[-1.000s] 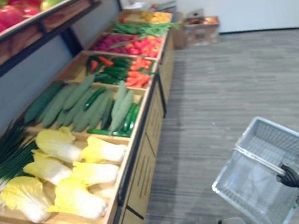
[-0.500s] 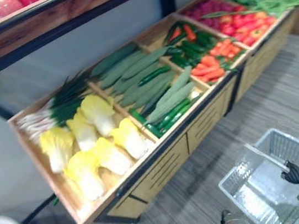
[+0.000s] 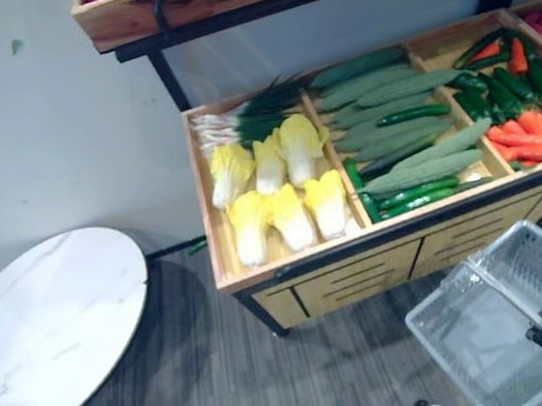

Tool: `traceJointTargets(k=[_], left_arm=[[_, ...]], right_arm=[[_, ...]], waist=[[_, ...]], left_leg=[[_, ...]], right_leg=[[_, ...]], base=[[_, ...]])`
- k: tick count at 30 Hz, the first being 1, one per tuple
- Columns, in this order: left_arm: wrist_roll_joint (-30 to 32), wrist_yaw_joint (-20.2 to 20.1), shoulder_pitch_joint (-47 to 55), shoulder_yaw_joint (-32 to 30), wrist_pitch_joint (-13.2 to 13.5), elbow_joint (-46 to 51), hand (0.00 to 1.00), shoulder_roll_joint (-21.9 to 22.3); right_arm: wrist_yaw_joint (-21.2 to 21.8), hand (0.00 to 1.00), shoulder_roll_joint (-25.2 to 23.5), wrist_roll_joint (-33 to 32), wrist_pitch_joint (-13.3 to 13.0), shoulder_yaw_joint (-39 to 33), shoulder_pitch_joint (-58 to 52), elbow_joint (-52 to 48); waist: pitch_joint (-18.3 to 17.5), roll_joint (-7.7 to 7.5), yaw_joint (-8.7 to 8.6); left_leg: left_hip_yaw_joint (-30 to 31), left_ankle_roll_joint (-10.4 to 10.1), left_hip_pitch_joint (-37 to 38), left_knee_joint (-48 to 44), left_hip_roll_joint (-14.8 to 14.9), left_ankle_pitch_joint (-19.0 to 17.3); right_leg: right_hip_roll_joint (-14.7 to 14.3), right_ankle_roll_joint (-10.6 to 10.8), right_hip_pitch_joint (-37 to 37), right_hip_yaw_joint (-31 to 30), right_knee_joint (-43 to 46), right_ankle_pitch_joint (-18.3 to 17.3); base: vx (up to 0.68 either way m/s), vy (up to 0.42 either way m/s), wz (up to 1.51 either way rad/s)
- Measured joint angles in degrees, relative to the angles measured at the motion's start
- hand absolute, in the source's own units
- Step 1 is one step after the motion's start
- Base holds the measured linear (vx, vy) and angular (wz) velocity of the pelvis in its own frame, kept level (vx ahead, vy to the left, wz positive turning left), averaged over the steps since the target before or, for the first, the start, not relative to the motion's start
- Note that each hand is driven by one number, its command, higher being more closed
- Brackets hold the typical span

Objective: Pick vegetable in the basket

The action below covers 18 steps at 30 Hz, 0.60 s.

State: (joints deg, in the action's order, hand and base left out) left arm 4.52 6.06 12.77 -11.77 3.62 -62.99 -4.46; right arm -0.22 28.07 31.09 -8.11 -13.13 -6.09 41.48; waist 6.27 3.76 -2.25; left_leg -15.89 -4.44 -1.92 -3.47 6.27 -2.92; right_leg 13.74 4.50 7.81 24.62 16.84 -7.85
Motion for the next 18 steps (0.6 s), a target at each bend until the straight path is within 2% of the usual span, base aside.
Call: traceJointTargets(k=[2, 5, 7, 8, 9, 11, 13, 14, 15, 16, 18], left_arm=[[0.7, 0.01, -0.18, -0.02, 0.0, -0.22, 0.0, 0.0], [0.8, 0.02, -1.24, 0.09, 0.08, -0.17, 0.0, -0.64], [0.82, -0.06, -2.09, 0.35, 0.15, 0.24, 0.0, -0.59], [0.8, -0.06, -4.02, 3.2, 0.23, 1.0, 0.0, -2.26], [0.79, -0.01, -4.06, 3.46, 0.25, 1.61, 0.0, -3.16], [0.79, 0.1, -4.26, 3.49, 0.29, 2.2, 0.0, -4.47], [0.77, 0.27, -5.05, 3.28, 0.19, 2.68, 0.0, -5.11], [0.69, 0.48, -6.03, 3.05, 0.15, 2.76, 0.0, -5.69], [0.54, 0.94, -6.58, 3.07, 0.19, 3.26, 0.0, -6.38], [0.2, 1.45, -7.02, 2.89, 0.45, 4.84, 0.0, -7.94], [0.07, 2.29, -8.04, 2.19, 0.66, 7.68, 0.0, -7.68]], right_arm=[[-0.58, 1.0, 0.33, -0.01, 0.43, -1.0, 0.11, 0.56], [-0.45, 1.0, 0.14, -0.01, 0.45, -1.85, 0.2, 1.92], [-0.18, 1.0, 0.05, -0.02, 0.47, -2.05, -0.32, 2.72], [0.11, 1.0, -2.24, 0.01, 0.59, -1.27, -0.31, 4.62], [0.12, 1.0, -2.6, 0.0, 0.58, -0.48, -0.6, 4.62], [0.16, 1.0, -2.97, 0.0, 0.57, 0.12, -1.43, 4.62], [0.03, 1.0, -3.0, -0.01, 0.63, -0.1, -1.78, 5.1], [-0.08, 1.0, -3.14, -0.11, 0.64, -0.17, -1.71, 6.31], [-0.03, 1.0, -3.61, -0.14, 0.66, -0.17, -2.05, 6.94], [-0.06, 1.0, -4.86, -0.18, 0.61, -0.33, -2.54, 7.71], [-0.15, 1.0, -5.4, -0.22, 1.18, -2.47, -2.47, 9.49]], waist=[[0.22, 0.78, 0.53], [0.23, 0.72, 0.51], [0.35, 0.03, 0.41], [1.84, -2.61, -0.5], [2.03, -3.19, -0.96], [2.29, -3.88, -0.9], [2.48, -3.59, -1.0], [2.77, -2.96, -0.95], [2.74, -3.17, -0.96], [2.92, -5.45, -1.06], [2.83, -4.93, -0.95]], left_leg=[[-1.03, 0.29, 0.8, 0.25, -0.71, 0.17], [-0.94, 0.43, 1.7, 0.51, -0.94, -0.48], [-1.14, 0.65, 2.75, 0.86, -1.46, -0.88], [-2.44, 1.12, 5.42, 1.19, -2.69, -3.11], [-2.33, 1.19, 5.8, 1.2, -2.97, -3.19], [-2.59, 1.29, 6.0, 1.26, -3.17, -3.35], [-1.97, 1.87, 6.21, 1.6, -2.69, -3.68], [-1.26, 1.8, 6.1, 1.65, -1.79, -3.61], [-0.62, 1.34, 5.46, 1.26, -1.36, -3.54], [0.52, 0.33, 5.08, 1.27, -2.21, -3.24], [1.41, -0.84, 5.0, 1.84, -0.69, -2.27]], right_leg=[[-0.29, 0.34, 0.05, -1.87, -1.76, 1.59], [-0.69, 0.78, -0.19, -3.32, -2.85, 2.56], [-0.31, 0.94, -0.41, -4.0, -2.07, 2.62], [1.28, 0.96, 1.97, -9.15, 5.96, 2.63], [1.46, 1.09, 1.99, -9.98, 6.6, 2.75], [1.4, 1.45, 1.98, -10.93, 6.25, 3.13], [1.02, 1.0, 2.85, -12.0, 6.51, 3.49], [0.1, 0.0, 3.57, -13.17, 5.82, 2.77], [-1.13, 0.5, 2.89, -14.38, 1.41, 3.63], [-1.08, 2.17, 1.81, -15.18, -2.44, 5.58], [-2.37, 2.16, 1.1, -13.9, -4.0, 5.24]], base=[[0.08, 0.076, -0.37], [0.06, 0.044, -0.32], [0.02, 0.084, -0.28], [-0.03, 0.143, -0.33], [-0.04, 0.153, -0.36], [0.0, 0.057, -0.07], [0.04, -0.004, -0.01], [0.04, -0.042, 0.13], [0.03, -0.081, 0.37], [0.03, -0.103, 0.4], [0.12, -0.145, 0.26]])
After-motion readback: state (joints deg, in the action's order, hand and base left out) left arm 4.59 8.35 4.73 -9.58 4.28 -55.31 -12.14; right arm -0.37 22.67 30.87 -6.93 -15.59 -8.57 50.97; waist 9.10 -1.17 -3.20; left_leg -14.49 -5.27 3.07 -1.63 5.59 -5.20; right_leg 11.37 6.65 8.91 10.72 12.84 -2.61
